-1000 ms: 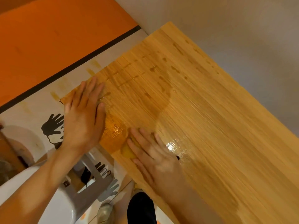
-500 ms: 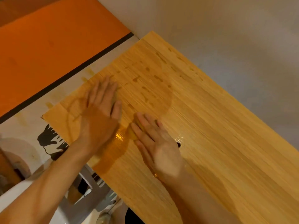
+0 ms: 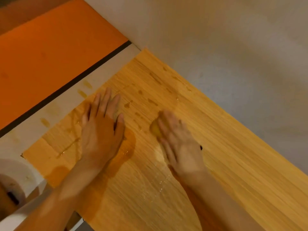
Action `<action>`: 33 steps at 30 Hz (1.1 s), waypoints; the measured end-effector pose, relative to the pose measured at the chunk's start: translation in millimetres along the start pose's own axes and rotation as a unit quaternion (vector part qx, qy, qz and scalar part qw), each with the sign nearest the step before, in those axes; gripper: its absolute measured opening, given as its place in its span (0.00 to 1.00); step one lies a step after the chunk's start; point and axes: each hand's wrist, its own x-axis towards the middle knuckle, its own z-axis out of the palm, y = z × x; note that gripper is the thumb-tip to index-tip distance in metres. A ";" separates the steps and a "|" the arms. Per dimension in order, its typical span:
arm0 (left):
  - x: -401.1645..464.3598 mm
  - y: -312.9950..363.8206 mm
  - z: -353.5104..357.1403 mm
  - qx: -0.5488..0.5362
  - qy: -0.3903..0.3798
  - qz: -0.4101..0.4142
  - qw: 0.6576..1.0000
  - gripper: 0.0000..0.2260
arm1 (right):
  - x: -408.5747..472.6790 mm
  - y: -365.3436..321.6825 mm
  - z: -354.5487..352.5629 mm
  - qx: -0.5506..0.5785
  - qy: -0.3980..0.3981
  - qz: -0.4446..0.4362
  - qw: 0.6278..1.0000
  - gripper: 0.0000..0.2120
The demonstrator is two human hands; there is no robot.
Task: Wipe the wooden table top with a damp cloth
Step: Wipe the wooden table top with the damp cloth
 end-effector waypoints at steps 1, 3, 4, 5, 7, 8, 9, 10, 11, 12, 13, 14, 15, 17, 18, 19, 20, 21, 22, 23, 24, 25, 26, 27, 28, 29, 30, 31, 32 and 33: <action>0.3 0.9 -0.8 0.005 -0.002 -0.002 1.000 0.25 | -11.7 5.1 -2.4 -0.008 -0.016 -0.044 0.999 0.22; 2.0 3.7 -1.7 0.008 -0.006 -0.007 1.000 0.25 | -19.5 28.1 -13.3 0.006 0.011 0.016 1.000 0.22; 2.4 4.9 -2.1 0.004 -0.008 -0.010 1.000 0.25 | -14.2 40.0 -19.2 0.026 0.042 0.093 0.994 0.22; 2.8 5.7 -2.5 -0.003 -0.009 -0.013 1.000 0.25 | -2.1 49.9 -24.5 0.037 0.076 0.161 0.983 0.22; 3.9 6.7 -3.3 -0.014 -0.008 -0.017 1.000 0.24 | 40.5 61.3 -29.3 0.029 0.111 0.210 0.971 0.22; 4.4 6.8 -3.3 -0.016 -0.008 -0.017 1.000 0.24 | 67.2 64.0 -27.3 0.021 0.109 0.197 0.974 0.22; 5.1 6.8 -3.4 -0.017 -0.008 -0.015 1.000 0.24 | 94.9 63.6 -24.0 0.020 0.103 0.176 0.979 0.22; 6.0 6.5 -3.5 -0.019 -0.007 -0.014 1.000 0.24 | 120.4 61.8 -20.2 0.026 0.091 0.155 0.983 0.22; 7.6 6.3 -3.7 -0.021 -0.005 -0.014 1.000 0.24 | 140.6 59.5 -17.4 0.032 0.082 0.132 0.987 0.21; 8.2 6.4 -3.8 -0.021 -0.003 -0.014 1.000 0.24 | 151.8 58.4 -15.5 0.032 0.074 0.108 0.991 0.21; 7.7 6.7 -3.9 -0.020 -0.004 -0.014 1.000 0.24 | 152.5 59.7 -15.2 0.026 0.067 0.090 0.993 0.21; 6.9 7.3 -4.2 -0.017 -0.004 -0.016 1.000 0.24 | 143.2 64.0 -17.7 0.017 0.059 0.079 0.995 0.21; 6.5 6.9 -3.6 -0.015 -0.003 -0.018 1.000 0.24 | 124.7 69.5 -22.1 0.008 0.057 0.078 0.995 0.21; 7.1 5.8 -0.7 -0.005 0.002 -0.020 1.000 0.24 | 70.6 79.1 -34.5 -0.001 0.062 0.112 0.992 0.21; 8.1 5.9 1.3 0.003 0.007 -0.021 1.000 0.24 | 43.1 81.2 -40.9 0.003 0.062 0.144 0.988 0.22; 9.3 6.2 3.6 0.008 0.014 -0.022 1.000 0.23 | 22.9 82.1 -45.3 0.009 0.062 0.172 0.983 0.22; 10.2 6.5 4.9 0.008 0.020 -0.025 0.999 0.23 | 14.8 81.9 -47.2 0.014 0.066 0.186 0.980 0.22; 11.6 6.3 7.2 0.005 0.025 -0.028 0.999 0.23 | 20.8 81.3 -46.7 0.016 0.071 0.184 0.980 0.22; 12.9 6.1 9.2 0.006 0.027 -0.028 0.999 0.22 | 36.9 78.3 -43.9 0.015 0.073 0.170 0.983 0.22; 13.1 6.1 10.5 0.008 0.024 -0.027 0.999 0.22 | 58.9 73.5 -39.0 0.008 0.074 0.145 0.987 0.21; 12.9 6.4 10.1 0.008 0.023 -0.026 0.999 0.22 | 86.1 68.5 -31.9 -0.001 0.076 0.113 0.991 0.21; 13.3 5.9 9.5 0.007 0.025 -0.025 0.999 0.22 | 116.9 62.2 -23.6 -0.005 0.073 0.083 0.994 0.21; 13.8 5.3 7.9 0.005 0.024 -0.023 0.999 0.22 | 148.5 55.6 -14.8 -0.004 0.069 0.062 0.996 0.21; 13.5 4.7 6.2 0.003 0.020 -0.021 1.000 0.23 | 177.2 47.5 -6.9 -0.004 0.063 0.045 0.997 0.22; 12.7 4.7 4.8 0.003 0.015 -0.019 1.000 0.23 | 200.5 39.7 -0.7 -0.005 0.054 0.031 0.998 0.22; 11.6 4.7 3.2 0.003 0.013 -0.018 1.000 0.23 | 215.0 34.1 2.5 -0.008 0.046 0.020 0.999 0.22; 11.0 4.5 2.2 0.005 0.015 -0.017 1.000 0.23 | 220.2 32.2 4.0 -0.009 0.039 0.010 0.999 0.22; 11.0 4.2 3.3 0.009 0.020 -0.017 1.000 0.23 | 215.9 35.3 3.7 -0.011 0.035 0.000 0.999 0.22; 11.1 4.4 4.4 0.015 0.025 -0.019 0.999 0.23 | 201.4 39.9 0.4 -0.011 0.034 -0.009 0.999 0.22; 11.3 5.0 5.8 0.018 0.030 -0.025 0.999 0.22 | 177.4 43.9 -4.7 -0.009 0.037 -0.010 0.999 0.22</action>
